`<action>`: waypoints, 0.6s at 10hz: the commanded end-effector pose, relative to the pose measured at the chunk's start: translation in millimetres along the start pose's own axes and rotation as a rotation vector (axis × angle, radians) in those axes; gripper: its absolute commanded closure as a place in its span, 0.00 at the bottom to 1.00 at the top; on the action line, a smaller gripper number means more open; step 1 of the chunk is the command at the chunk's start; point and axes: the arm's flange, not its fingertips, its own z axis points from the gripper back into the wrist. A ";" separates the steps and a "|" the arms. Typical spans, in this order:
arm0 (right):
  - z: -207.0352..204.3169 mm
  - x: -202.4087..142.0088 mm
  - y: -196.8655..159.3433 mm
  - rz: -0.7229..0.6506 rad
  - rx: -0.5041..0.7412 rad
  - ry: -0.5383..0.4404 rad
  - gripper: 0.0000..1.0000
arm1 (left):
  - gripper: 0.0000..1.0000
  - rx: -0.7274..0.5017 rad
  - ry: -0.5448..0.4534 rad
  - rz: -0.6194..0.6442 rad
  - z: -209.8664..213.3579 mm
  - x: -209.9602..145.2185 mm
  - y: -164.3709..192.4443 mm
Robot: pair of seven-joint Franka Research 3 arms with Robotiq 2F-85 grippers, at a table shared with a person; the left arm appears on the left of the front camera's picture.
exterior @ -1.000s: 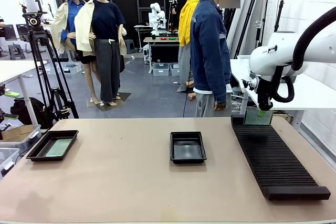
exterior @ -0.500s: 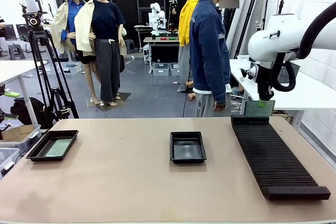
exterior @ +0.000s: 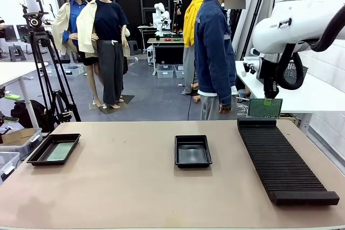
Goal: Inspect and transfer BCBs to ESD trays.
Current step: Pick up the Blank PCB from the PCB Rack and place it in the right ESD tray.
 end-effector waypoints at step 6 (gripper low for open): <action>12.5 34.1 68.3 -0.572 0.035 -0.059 1.00 | 0.00 0.008 -0.006 0.007 0.0 -0.8 -3.2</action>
